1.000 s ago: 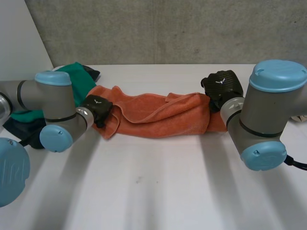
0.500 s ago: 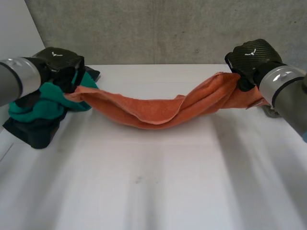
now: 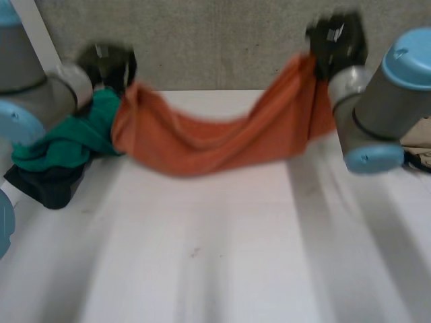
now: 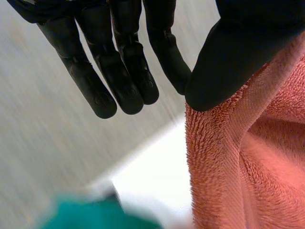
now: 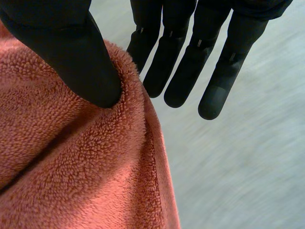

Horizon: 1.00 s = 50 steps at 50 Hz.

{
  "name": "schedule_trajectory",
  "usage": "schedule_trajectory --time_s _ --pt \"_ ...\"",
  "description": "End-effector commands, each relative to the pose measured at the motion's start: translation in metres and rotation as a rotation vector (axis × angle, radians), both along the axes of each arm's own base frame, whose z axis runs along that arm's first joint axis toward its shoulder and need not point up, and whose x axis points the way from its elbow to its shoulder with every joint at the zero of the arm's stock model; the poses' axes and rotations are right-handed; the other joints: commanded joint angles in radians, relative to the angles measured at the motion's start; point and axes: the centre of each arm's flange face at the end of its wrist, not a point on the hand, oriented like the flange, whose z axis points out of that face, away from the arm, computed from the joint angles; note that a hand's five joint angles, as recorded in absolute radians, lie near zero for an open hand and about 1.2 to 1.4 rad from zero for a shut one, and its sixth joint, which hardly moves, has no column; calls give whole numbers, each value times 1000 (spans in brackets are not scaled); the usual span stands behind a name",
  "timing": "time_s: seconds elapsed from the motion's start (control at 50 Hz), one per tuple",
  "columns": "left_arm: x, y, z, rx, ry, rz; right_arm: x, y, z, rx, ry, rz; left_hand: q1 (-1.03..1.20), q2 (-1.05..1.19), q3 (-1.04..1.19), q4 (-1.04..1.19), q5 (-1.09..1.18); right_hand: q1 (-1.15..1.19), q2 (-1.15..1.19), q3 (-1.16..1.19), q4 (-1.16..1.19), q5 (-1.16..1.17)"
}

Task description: Fold the laundry.

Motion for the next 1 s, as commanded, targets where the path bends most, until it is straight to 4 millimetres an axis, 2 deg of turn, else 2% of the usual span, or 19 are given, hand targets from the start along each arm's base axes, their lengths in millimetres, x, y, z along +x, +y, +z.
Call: schedule_trajectory --time_s 0.02,0.08,0.12,0.2,0.28,0.3,0.36,0.4,0.46,0.48,0.52,0.54,0.62,0.72,0.76,0.78,0.82,0.9,1.0 --pt "2 11 126 -435 274 41 3 6 96 -359 -286 -10 238 199 204 197 232 257 211 202 196 248" --pt "5 15 136 -455 297 62 3 13 105 -372 -298 -2 238 199 204 197 232 257 211 202 196 248" --pt "6 14 133 -438 293 65 4 16 102 -353 -286 9 238 199 204 197 232 257 211 202 196 248" --pt "12 8 110 -342 271 93 3 20 86 -269 -242 36 238 199 204 197 232 257 211 202 196 248" --pt "20 1 71 -201 222 119 3 23 50 -131 -164 72 238 199 204 197 232 257 211 202 196 248" --pt "24 0 52 -139 199 125 2 24 30 -64 -121 87 238 199 204 197 232 257 211 202 196 248" --pt "31 -1 21 -54 151 123 -1 28 -1 44 -49 103 238 199 204 197 232 257 211 202 196 248" --pt "42 -2 -25 51 75 110 -8 33 -44 174 35 108 238 199 204 197 232 257 211 202 196 248" --pt "50 0 -60 136 25 103 -12 40 -79 267 100 115 238 199 204 197 232 257 211 202 196 248" --pt "55 2 -85 196 -9 101 -14 44 -103 324 141 118 238 199 204 197 232 257 211 202 196 248" --pt "60 4 -106 248 -36 96 -15 50 -123 373 182 124 238 199 204 197 232 257 211 202 196 248" --pt "65 5 -124 291 -61 94 -16 55 -140 409 220 126 238 199 204 197 232 257 211 202 196 248" --pt "74 9 -156 367 -135 97 -15 66 -164 460 285 134 238 199 204 197 232 257 211 202 196 248" --pt "80 14 -157 397 -213 91 -11 77 -164 474 281 136 227 188 193 185 221 257 211 202 196 248" --pt "81 16 -150 399 -216 90 -9 81 -159 470 268 141 -88 -127 -123 -130 -94 257 211 202 196 248" --pt "81 18 -142 393 -211 90 -9 82 -151 463 248 140 -424 -464 -459 -466 -431 257 211 202 196 248" --pt "81 21 -134 388 -206 86 -9 84 -145 458 224 142 -662 -701 -696 -703 -668 257 211 202 196 248" --pt "80 33 -117 362 -205 76 -10 87 -138 465 177 145 -698 -737 -732 -739 -704 257 211 202 196 248" --pt "76 52 -116 318 -261 30 -11 88 -130 464 138 146 -724 -763 -759 -766 -730 257 211 202 196 248"
